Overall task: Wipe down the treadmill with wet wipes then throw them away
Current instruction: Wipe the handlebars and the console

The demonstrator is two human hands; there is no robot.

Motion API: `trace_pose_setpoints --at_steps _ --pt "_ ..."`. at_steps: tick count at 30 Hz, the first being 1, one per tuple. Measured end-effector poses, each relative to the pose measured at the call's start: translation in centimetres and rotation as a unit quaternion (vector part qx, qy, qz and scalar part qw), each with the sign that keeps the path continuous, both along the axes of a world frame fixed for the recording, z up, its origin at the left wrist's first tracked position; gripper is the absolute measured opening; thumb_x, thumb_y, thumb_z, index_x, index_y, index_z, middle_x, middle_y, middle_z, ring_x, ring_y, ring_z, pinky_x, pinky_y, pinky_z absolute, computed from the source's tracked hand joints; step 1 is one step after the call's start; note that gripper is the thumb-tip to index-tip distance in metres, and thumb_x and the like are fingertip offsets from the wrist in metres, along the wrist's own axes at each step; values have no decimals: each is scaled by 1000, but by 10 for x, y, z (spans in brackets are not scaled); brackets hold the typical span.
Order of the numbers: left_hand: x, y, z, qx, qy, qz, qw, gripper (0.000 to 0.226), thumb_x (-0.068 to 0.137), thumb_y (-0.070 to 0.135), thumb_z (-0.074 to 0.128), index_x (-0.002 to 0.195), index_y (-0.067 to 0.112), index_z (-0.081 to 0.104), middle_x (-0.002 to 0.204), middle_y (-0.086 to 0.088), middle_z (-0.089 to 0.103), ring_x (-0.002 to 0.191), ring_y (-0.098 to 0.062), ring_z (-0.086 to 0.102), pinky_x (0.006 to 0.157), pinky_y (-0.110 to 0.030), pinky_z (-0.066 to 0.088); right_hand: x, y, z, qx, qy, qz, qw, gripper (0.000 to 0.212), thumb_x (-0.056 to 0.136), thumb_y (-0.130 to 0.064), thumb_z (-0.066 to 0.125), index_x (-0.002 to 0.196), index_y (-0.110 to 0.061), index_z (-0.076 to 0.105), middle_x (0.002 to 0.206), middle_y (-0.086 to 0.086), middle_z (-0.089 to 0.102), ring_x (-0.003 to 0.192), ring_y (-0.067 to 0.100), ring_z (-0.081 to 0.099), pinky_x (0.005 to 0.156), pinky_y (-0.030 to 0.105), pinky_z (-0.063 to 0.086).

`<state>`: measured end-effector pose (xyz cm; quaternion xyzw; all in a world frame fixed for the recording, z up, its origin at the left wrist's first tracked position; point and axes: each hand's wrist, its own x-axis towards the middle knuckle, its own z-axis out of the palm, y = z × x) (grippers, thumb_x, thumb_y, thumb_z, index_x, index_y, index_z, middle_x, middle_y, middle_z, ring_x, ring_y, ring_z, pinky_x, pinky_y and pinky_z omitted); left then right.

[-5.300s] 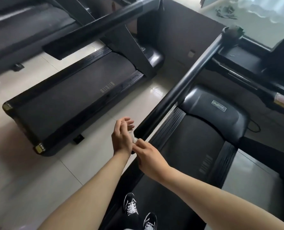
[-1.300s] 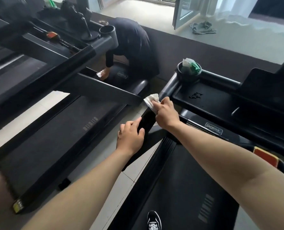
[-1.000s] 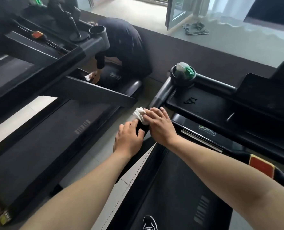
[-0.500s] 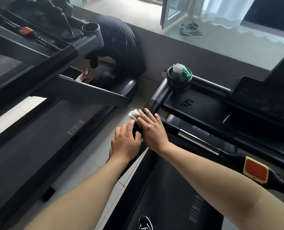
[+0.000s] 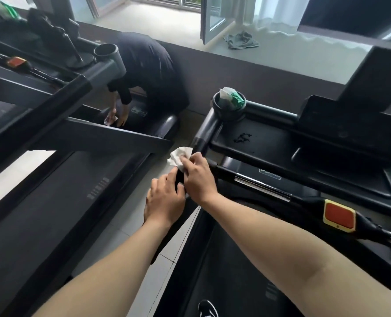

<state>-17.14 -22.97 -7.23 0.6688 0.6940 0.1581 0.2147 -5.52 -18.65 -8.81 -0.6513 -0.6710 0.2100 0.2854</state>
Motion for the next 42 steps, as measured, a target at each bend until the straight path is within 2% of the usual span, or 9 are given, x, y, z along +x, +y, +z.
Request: trace_pose_setpoints --at_steps 4,9,16,19,25,28,33,37,42 --pt "-1 1 -2 4 -12 4 1000 53 100 38 44 152 34 34 137 0 54 127 -23 40 104 -44 35 7 3 2 -16 27 5 999 37 99 -14 52 134 -13 62 113 9 51 105 31 56 90 43 51" --pt "-2 1 -1 -3 -25 8 1000 55 101 39 41 155 40 28 136 2 53 126 -20 38 105 -44 34 19 28 22 -69 26 -48 996 47 101 -11 40 147 -13 47 151 9 41 122 40 53 103 45 42" --pt "-5 1 3 -14 -71 21 997 56 97 31 47 151 41 36 137 4 57 129 -19 38 102 -44 35 -8 -27 -10 -57 169 -139 974 38 101 -8 45 138 -7 58 134 12 59 122 28 55 96 24 37" --pt "-7 0 7 -14 -94 31 995 56 93 25 50 146 43 41 131 4 60 126 -19 41 100 -43 37 -22 -56 -31 -94 199 -143 965 23 100 -8 45 110 -5 65 112 12 63 102 30 60 78 24 37" --pt "-14 0 4 -24 -132 23 991 59 84 33 44 142 40 50 126 3 65 128 -19 43 105 -41 41 -14 -21 -18 -113 253 -221 935 27 103 -18 45 99 -2 67 102 16 65 92 25 58 82 36 44" --pt "-16 -4 0 -32 -115 10 993 57 92 25 49 147 37 46 131 -1 63 133 -20 39 109 -44 39 -19 -22 -25 -138 272 -221 926 27 102 -21 45 99 -8 68 106 12 65 92 25 58 79 30 41" --pt "-27 -23 -1 -33 -101 -27 994 58 96 22 48 153 32 40 153 8 48 140 -21 38 115 -46 35 -57 -61 -42 -230 368 -254 864 32 92 -28 42 98 -15 70 110 10 66 99 28 64 93 45 55" --pt "-50 -55 -6 -12 -110 -22 994 57 96 19 52 152 26 43 153 4 49 141 -20 41 116 -41 36 -84 -114 -45 -245 385 -234 858 29 95 -25 43 98 -11 68 117 11 58 96 22 61 82 34 53" --pt "-80 -94 -9 -17 -116 -23 993 55 97 21 52 151 25 45 151 6 51 139 -19 44 115 -37 36 -89 -108 -43 -217 373 -274 860 33 92 -26 44 91 -3 68 120 14 60 96 29 62 94 43 55"
